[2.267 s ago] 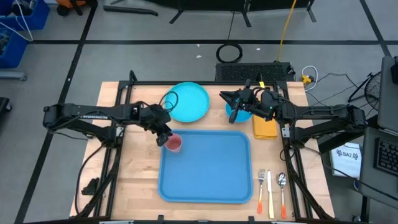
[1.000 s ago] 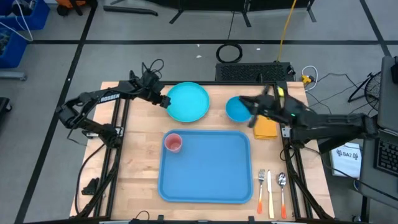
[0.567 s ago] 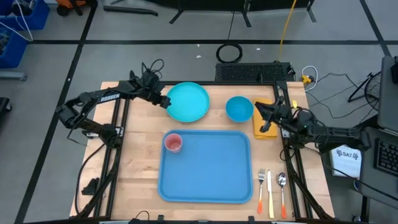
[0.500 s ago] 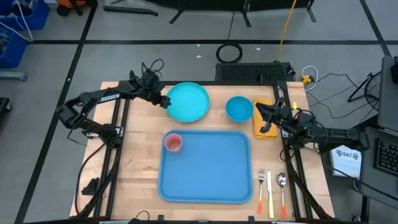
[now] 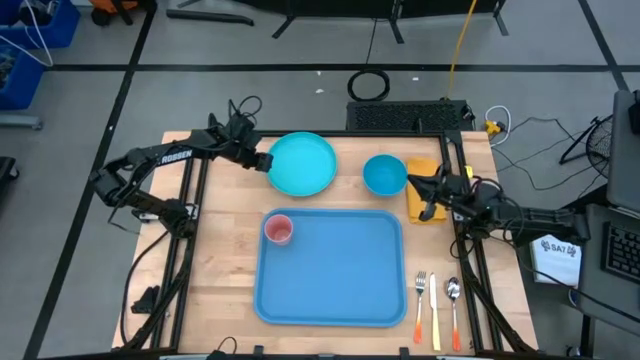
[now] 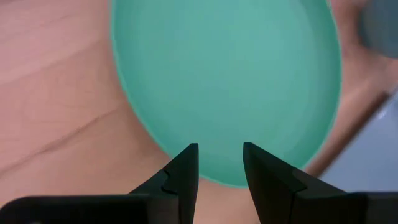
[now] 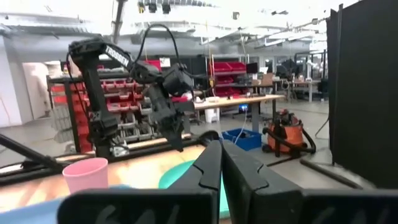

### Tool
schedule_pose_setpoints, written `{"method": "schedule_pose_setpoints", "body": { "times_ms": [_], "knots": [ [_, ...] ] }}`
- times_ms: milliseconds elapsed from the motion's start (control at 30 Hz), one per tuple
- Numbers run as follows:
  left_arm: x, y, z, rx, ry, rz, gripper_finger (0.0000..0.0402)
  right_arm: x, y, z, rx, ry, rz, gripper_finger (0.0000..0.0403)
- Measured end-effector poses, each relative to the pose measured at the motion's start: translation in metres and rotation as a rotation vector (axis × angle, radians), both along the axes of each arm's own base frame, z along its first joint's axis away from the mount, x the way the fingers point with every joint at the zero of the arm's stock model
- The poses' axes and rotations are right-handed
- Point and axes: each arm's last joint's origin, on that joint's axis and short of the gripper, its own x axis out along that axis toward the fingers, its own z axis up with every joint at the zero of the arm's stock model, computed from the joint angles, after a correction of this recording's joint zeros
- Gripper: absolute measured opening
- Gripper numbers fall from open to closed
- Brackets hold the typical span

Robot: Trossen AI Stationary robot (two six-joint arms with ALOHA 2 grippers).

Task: Set up tray
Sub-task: Put the green plate on the serving tray to the bottom right of the pink cup

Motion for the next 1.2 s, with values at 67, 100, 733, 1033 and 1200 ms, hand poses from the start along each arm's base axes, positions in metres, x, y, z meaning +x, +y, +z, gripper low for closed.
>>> {"method": "schedule_pose_setpoints", "body": {
  "times_ms": [67, 100, 733, 1033, 1200],
  "knots": [
    [0.000, 0.000, 0.000, 0.005, 0.008, 0.007, 0.0129, 0.000, 0.000, 0.000, 0.000, 0.003, 0.000, 0.0002],
    [0.000, 0.001, -0.002, 0.007, 0.018, 0.012, 0.0129, 0.000, 0.000, -0.001, 0.001, 0.006, 0.000, 0.0002],
    [0.011, 0.016, -0.049, -0.048, 0.160, 0.042, 0.0129, 0.000, 0.000, 0.002, 0.020, -0.029, 0.007, 0.0002],
    [0.012, 0.018, -0.047, 0.000, 0.138, -0.026, 0.0014, 0.000, 0.000, 0.001, 0.021, -0.022, 0.007, 0.0002],
    [0.010, 0.018, -0.044, 0.023, 0.134, -0.039, 0.0008, 0.000, 0.000, 0.001, 0.021, -0.020, 0.008, 0.0002]
  ]
}}
